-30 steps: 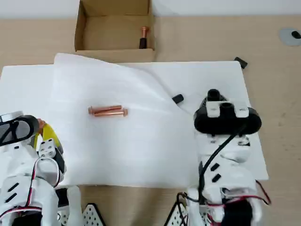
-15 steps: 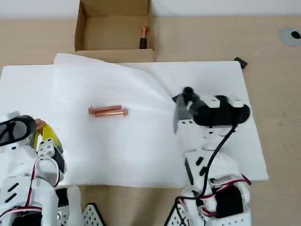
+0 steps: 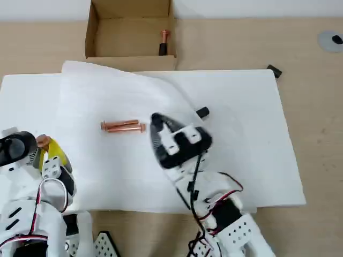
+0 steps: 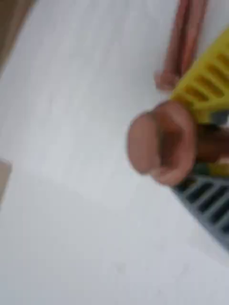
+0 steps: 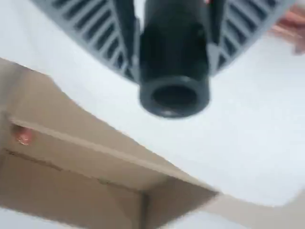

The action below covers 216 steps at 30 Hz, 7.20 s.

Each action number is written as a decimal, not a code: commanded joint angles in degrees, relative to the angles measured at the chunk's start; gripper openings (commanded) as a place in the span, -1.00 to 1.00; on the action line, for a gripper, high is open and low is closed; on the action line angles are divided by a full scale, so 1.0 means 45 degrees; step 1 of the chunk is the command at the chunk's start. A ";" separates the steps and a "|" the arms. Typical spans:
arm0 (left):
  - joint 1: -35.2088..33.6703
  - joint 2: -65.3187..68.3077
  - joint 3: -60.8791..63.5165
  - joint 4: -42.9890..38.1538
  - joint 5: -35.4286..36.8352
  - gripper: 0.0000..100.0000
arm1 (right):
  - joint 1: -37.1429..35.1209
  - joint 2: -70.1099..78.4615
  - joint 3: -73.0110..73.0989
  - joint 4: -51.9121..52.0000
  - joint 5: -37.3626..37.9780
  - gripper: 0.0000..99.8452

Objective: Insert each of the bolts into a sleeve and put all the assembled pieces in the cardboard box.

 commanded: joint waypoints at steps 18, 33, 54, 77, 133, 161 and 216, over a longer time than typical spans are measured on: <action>0.3477 0.0010 0.4767 -0.8166 0.0469 -0.99 | -0.3155 0.0029 0.0049 0.1172 -0.0977 -0.98; 0.7736 0.0029 0.0840 -0.6486 0.1289 -0.99 | -0.3116 0.0029 0.0049 0.1348 -0.0996 -0.98; 0.7717 0.0010 0.2735 -0.6525 0.2051 -0.99 | -0.3096 0.0029 0.0049 0.1348 -0.0996 -0.98; 0.7697 -0.0010 0.3165 -0.6564 0.1973 -0.99 | -0.3096 -0.0088 0.0049 0.1328 -0.0977 -0.98; 0.7306 0.0010 0.3614 -0.7072 0.2090 -0.99 | -0.3096 -0.0068 0.0049 0.1328 -0.0977 -0.98; 0.6916 -0.0010 0.3849 -0.7971 0.1621 -0.99 | -0.3096 -0.0068 0.0049 0.1328 -0.0977 -0.98; 0.8889 -0.0010 0.4708 -0.7013 0.2325 -0.99 | -0.3096 -0.0068 0.0049 0.1328 -0.0977 -0.98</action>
